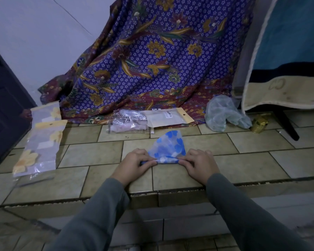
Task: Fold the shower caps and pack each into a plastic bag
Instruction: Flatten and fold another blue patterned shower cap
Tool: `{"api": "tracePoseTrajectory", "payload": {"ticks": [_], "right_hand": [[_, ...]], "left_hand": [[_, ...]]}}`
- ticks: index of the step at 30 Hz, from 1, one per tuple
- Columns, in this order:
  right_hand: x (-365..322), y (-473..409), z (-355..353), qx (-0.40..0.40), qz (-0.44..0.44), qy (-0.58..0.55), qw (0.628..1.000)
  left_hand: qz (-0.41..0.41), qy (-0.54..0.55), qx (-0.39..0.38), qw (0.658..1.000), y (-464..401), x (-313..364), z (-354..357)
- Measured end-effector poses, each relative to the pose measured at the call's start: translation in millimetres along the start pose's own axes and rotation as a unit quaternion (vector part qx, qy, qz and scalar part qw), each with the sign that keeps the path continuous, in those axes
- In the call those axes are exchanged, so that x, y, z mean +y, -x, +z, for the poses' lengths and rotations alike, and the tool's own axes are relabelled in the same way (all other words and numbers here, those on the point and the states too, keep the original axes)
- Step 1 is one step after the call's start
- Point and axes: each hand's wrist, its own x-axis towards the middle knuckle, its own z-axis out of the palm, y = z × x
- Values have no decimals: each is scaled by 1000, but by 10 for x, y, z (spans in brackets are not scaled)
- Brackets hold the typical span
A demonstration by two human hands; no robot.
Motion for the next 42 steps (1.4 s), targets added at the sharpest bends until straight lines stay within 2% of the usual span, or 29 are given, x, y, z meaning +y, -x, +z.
{"api": "tracePoseTrajectory", "payload": {"ticks": [5,12,16,20,25,28,30,35,39,42], "right_hand": [[-2,21,-7,10,2,-31,999],[-12,-188,-74,-63,72,-56,994],[-13,-238,-92,-70,84,-57,992],[-27,-239,-92,-66,45,-7,997],[-22,-211,-58,39,-10,23,999],[-31,-166,12,88,-43,66,993],[-35,-140,55,99,-41,67,992],[-42,-118,63,70,5,64,995],[-13,-146,-11,-5,39,26,999],[15,-216,-48,-31,45,35,998]], "left_hand": [[-41,21,30,998,36,30,38],[-143,12,1,990,-179,61,-18],[-153,9,-14,988,-227,58,-39],[-135,6,-12,991,-236,94,-51],[-47,-52,7,998,-275,105,-25],[32,-72,-13,997,-235,148,101],[24,-58,-16,998,-193,153,137],[2,-32,-24,999,-161,154,153],[-9,-26,-34,999,-248,41,163],[-10,-22,-40,999,-305,-6,153]]}}
